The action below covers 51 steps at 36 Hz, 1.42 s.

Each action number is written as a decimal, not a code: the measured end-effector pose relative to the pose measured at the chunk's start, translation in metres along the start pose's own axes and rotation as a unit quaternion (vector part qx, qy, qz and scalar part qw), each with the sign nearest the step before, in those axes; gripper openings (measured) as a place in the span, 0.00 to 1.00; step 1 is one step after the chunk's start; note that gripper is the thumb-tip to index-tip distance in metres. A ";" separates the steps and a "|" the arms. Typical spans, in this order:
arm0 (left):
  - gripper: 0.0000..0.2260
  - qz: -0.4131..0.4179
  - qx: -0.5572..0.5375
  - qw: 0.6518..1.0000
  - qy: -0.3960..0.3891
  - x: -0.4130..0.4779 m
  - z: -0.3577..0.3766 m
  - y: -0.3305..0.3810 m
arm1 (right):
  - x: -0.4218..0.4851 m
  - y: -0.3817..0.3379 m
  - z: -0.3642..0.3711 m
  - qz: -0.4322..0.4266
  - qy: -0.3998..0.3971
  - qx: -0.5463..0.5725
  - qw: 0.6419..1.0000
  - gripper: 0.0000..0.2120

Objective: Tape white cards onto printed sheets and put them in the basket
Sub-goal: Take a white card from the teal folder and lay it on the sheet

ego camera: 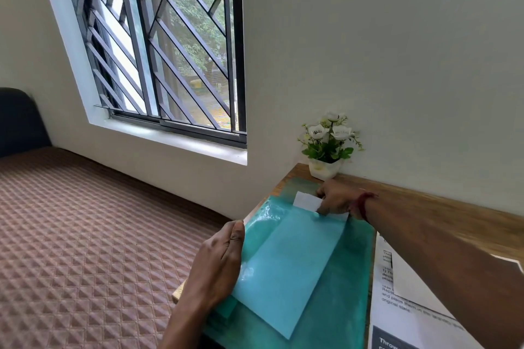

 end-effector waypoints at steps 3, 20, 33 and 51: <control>0.25 0.000 0.000 1.000 -0.002 0.000 0.001 -0.001 | 0.002 0.001 -0.001 -0.005 0.008 0.005 1.000 0.11; 0.21 0.009 -0.001 1.000 0.000 -0.001 0.002 -0.002 | 0.001 0.000 -0.002 -0.012 -0.038 0.010 0.999 0.20; 0.26 0.008 -0.006 1.000 -0.005 0.001 0.002 -0.003 | -0.004 -0.002 0.002 -0.083 -0.045 0.041 0.995 0.30; 0.30 -0.002 -0.011 1.000 -0.003 -0.001 0.001 -0.002 | -0.015 -0.018 0.001 -0.207 0.198 -0.149 0.947 0.19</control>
Point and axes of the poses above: each hand's wrist, its own x-axis towards the middle knuckle, its own z-axis out of the palm, y = z × x, the point moved 4 cm from there along x, towards the middle knuckle, and after that the axes turned 15 degrees about x, right-handed, at the moved point
